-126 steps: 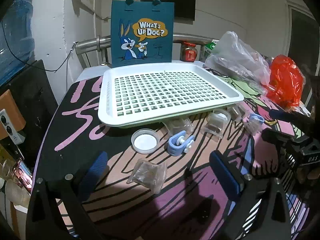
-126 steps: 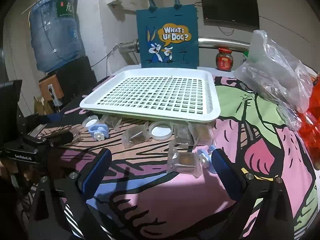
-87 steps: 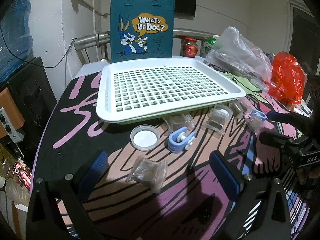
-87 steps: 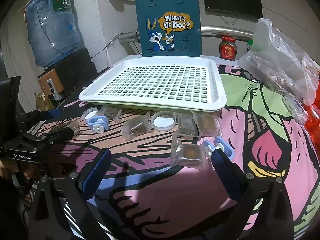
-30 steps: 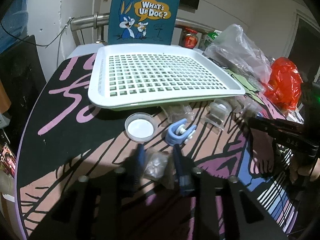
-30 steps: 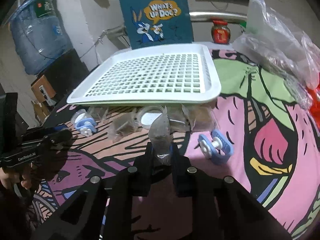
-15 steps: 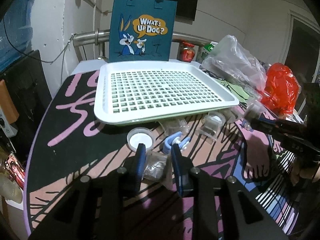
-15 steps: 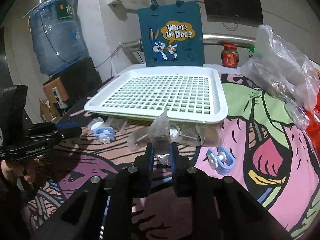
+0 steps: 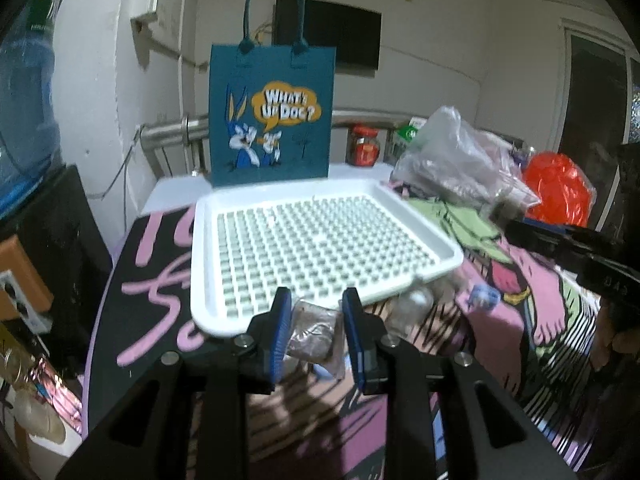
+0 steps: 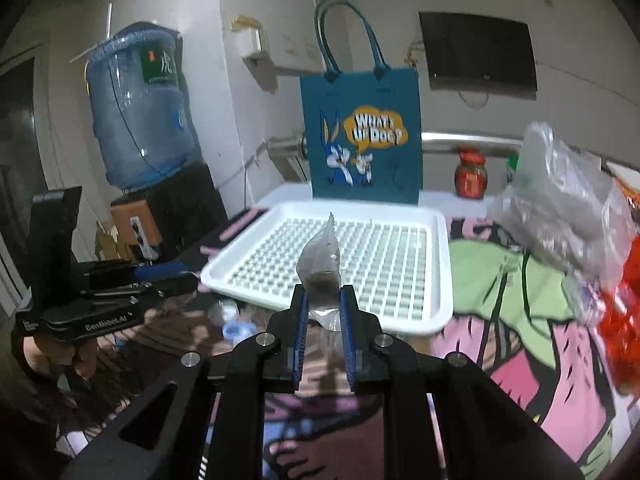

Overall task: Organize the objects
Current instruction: 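Carry both clear boxes over the white tray and open both tools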

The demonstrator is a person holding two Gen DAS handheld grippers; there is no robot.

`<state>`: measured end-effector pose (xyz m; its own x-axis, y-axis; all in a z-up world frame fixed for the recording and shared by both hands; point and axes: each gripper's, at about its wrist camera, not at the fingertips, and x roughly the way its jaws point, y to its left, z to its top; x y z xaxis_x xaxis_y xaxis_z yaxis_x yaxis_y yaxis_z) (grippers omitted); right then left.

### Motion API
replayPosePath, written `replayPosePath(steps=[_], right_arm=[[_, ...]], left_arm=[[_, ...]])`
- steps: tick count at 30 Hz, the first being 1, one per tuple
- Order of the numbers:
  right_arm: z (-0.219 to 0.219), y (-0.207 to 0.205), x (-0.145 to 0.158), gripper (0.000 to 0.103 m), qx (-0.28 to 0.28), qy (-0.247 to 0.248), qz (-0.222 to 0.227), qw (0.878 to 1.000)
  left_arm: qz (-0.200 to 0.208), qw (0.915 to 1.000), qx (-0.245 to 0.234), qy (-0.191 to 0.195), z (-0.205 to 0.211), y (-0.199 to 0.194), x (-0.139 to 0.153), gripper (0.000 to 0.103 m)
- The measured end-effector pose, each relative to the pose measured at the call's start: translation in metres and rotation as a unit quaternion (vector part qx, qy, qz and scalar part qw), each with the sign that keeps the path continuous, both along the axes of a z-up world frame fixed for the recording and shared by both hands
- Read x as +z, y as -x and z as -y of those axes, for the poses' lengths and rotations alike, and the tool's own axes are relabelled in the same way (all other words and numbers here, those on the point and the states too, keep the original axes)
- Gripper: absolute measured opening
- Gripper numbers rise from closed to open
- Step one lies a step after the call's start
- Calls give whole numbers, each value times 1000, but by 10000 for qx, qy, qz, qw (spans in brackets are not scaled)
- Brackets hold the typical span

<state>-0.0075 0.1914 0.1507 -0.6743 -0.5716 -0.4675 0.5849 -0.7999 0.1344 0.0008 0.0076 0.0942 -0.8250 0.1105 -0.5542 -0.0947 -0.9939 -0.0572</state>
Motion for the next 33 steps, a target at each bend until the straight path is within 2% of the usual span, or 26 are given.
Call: replayPosePath(steps=[6,11,16,23,33], right_arm=[[4,22,19,15,6,216,-131,9997],[8,57,21,15,-52,402,61,9992],[18,99,-5,15,-130,271,561,9980],[30,133,-59,15,-331,-387,1191,9916],[31,140,-78,15,-452,-745,1289,9878]], left_arm=[[-326,9993,132,-136,7,27,20,26],[-273,9985,357,-304,21,56,16,26],[140,9970,516,-558,33,90,-9,26],[612,9940,666,-614,37,112,-46,26],[937,9915,714,-554,37,121,-67,29]])
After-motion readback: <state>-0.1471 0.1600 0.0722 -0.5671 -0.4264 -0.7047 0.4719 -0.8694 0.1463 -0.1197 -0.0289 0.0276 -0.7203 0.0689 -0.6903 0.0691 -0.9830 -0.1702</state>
